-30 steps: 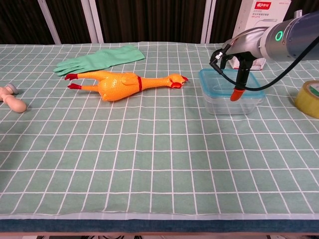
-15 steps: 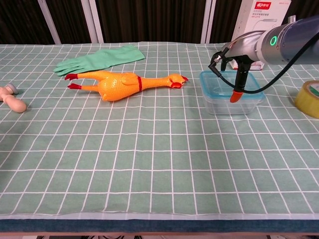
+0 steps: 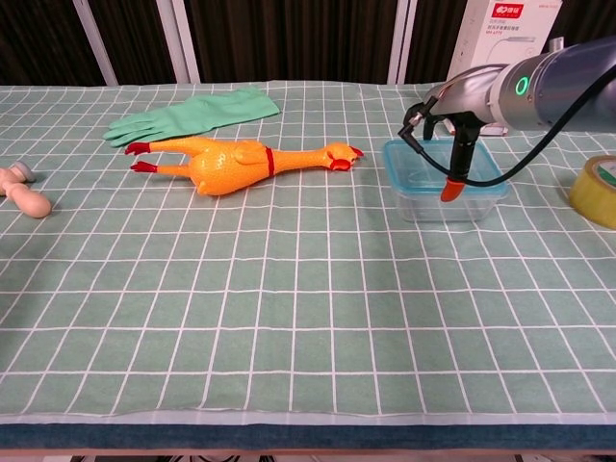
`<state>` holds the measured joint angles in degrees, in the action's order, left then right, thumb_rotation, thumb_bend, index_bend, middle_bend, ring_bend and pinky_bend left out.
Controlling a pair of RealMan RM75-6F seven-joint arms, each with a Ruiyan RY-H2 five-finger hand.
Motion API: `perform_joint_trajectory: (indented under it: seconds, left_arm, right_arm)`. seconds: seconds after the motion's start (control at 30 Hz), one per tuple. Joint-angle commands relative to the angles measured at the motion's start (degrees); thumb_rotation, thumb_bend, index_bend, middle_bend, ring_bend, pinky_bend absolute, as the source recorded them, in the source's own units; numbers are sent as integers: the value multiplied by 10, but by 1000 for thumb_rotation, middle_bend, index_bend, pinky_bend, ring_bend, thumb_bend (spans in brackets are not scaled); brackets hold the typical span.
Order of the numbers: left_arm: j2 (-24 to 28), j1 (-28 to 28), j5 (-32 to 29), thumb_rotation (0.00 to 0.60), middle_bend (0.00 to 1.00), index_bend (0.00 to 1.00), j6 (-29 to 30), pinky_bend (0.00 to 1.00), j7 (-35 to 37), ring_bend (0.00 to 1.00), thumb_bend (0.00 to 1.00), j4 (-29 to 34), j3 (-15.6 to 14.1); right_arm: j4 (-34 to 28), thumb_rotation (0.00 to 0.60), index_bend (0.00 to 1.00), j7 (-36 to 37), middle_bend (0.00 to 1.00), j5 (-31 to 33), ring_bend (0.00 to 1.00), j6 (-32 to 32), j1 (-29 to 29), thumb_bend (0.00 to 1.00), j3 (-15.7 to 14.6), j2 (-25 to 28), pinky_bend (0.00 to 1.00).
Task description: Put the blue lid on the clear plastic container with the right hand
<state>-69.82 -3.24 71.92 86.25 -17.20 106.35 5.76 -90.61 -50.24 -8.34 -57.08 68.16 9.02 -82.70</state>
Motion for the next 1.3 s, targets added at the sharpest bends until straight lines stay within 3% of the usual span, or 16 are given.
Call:
perform_joint_trajectory:
  seconds: [0.03, 1.3]
  left_arm:
    - [0, 0, 0, 600, 0, 93, 0, 0, 0, 0, 792, 0, 0]
    - [1, -3, -11, 600, 0, 93, 1, 0, -7, 0, 792, 2, 1]
  right_arm:
    - [1, 600, 53, -1, 426, -1, 69, -2, 0, 118, 0, -2, 0]
    - [9, 600, 55, -6, 426, -3, 69, 0, -8, 118, 1, -3, 0]
